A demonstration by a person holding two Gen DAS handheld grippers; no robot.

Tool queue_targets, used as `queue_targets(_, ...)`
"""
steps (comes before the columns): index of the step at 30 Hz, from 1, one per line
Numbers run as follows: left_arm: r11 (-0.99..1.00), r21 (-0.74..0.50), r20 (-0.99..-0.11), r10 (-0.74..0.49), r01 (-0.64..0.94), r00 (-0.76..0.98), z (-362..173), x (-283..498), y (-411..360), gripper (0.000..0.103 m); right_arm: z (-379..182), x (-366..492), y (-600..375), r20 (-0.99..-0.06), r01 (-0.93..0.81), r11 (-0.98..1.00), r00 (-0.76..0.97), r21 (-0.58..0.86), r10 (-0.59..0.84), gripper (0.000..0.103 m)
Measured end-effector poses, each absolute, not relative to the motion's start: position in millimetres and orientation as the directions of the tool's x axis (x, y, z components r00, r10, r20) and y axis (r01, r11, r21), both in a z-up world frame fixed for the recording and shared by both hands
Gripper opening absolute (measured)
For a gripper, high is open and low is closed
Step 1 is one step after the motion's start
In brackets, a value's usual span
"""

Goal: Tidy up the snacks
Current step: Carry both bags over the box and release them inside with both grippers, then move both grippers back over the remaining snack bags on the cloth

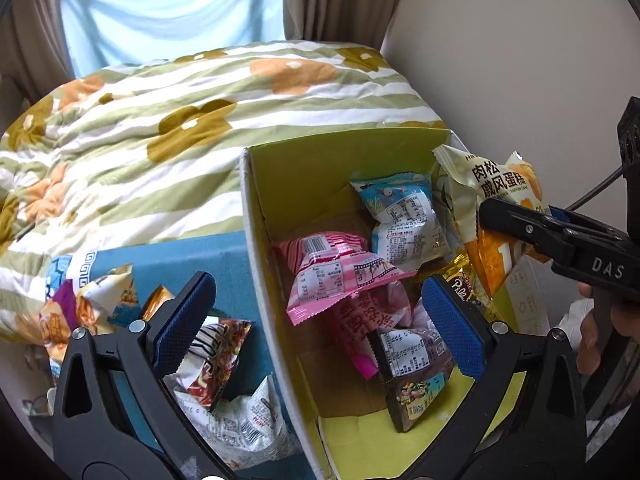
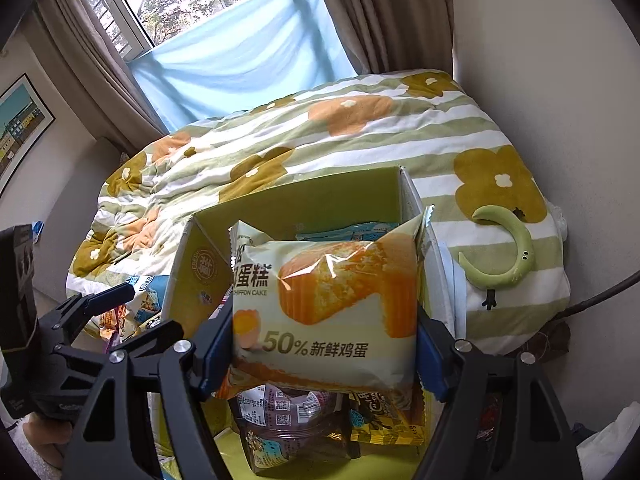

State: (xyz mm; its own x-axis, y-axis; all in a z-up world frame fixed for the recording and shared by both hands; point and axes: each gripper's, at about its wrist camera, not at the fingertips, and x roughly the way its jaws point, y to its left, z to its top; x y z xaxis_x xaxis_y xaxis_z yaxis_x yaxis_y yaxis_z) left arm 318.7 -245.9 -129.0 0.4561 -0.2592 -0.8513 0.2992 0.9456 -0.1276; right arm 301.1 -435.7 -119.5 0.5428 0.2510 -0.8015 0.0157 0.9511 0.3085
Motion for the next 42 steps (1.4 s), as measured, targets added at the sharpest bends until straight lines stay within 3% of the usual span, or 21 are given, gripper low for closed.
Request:
queue_targets(7,0.96,-0.121,-0.858,-0.23,0.254,0.459,-132.8,314.2,-226.4,0.102,-127.4,331.1,-414.6,-0.801,-0.018,0.952,0.536,0.307,0.268,0.075)
queue_targets(11,0.966,-0.112,-0.865,-0.211,0.234,0.456,-133.5,304.1,-218.8,0.102,-126.7,336.8,-404.2,-0.779,-0.033,0.958,0.575,0.284,0.251,0.1)
queue_targets(12,0.966,-0.11,-0.864,-0.209,0.233,0.458,-133.1,300.1,-216.7,0.102,-124.6,333.8,-402.1,-0.771,-0.04,0.96,0.587,0.277,0.247,0.102)
queue_targets(20,0.971,-0.109,-0.865,-0.199,0.214,0.461,-134.0,264.8,-210.4,0.102,-120.8,295.2,-399.2,-0.777,-0.084,0.961,0.573,0.262,0.262,0.102)
queue_targets(29,0.976,-0.096,-0.815,-0.189,0.194,0.547,-99.7,218.2,-203.3,0.102,-88.1,245.9,-400.4,-0.746,-0.101,0.966,0.619,0.237,0.247,0.102)
queue_targets(42,0.997,-0.073,-0.759,-0.06,0.007,0.648,-56.7,127.6,-128.5,0.102,-48.9,185.7,-371.9,-0.688,-0.223,0.956,0.664,0.19,0.291,0.102)
